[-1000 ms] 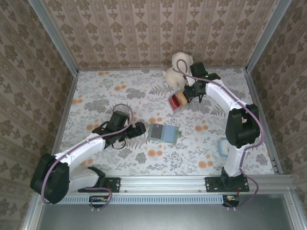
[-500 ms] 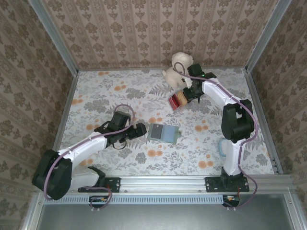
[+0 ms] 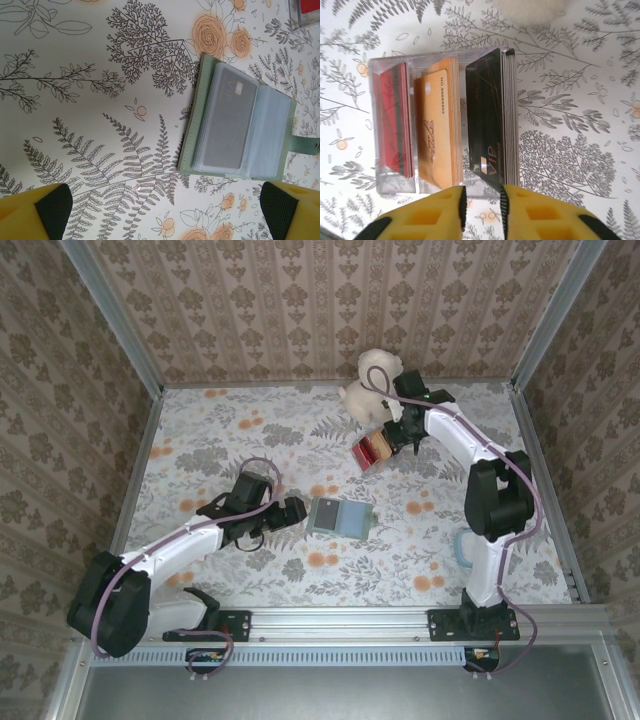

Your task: Take the credit cards out of the card holder

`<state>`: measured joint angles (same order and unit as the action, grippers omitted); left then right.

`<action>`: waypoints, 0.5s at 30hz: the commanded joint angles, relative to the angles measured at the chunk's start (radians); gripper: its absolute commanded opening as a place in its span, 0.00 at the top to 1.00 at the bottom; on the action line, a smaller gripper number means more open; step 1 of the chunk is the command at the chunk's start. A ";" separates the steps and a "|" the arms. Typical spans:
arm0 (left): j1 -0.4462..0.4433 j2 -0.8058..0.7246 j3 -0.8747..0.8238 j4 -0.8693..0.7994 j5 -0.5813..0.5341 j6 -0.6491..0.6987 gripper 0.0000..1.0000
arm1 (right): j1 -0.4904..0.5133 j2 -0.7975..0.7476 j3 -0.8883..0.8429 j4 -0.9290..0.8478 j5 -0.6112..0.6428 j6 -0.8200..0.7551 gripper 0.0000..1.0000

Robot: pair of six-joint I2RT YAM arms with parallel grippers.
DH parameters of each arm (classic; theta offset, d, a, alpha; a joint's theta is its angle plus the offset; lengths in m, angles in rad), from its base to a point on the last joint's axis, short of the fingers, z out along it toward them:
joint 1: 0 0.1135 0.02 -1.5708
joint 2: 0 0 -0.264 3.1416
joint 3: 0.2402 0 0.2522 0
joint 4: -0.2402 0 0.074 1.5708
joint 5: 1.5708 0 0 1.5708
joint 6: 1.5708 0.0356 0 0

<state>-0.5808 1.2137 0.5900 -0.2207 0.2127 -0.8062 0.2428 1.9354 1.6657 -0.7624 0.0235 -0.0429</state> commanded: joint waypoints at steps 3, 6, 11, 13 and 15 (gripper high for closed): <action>-0.002 -0.010 0.019 0.016 0.014 0.004 0.00 | 0.002 -0.210 -0.076 0.000 -0.105 0.127 0.57; -0.012 -0.009 0.019 0.018 0.014 -0.001 0.00 | 0.031 -0.308 -0.161 0.046 -0.172 0.183 0.51; -0.038 -0.002 0.004 0.039 0.010 -0.019 0.00 | 0.109 -0.451 -0.357 0.180 -0.219 0.367 0.40; -0.052 0.008 0.005 0.040 0.008 -0.029 0.00 | 0.158 -0.482 -0.446 0.253 -0.237 0.426 0.35; -0.065 0.021 0.016 0.040 0.008 -0.038 0.00 | 0.208 -0.481 -0.494 0.271 -0.229 0.448 0.32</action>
<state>-0.6304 1.2160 0.5900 -0.1944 0.2127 -0.8188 0.3985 1.4559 1.2446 -0.5777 -0.1673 0.2905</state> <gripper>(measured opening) 0.999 0.665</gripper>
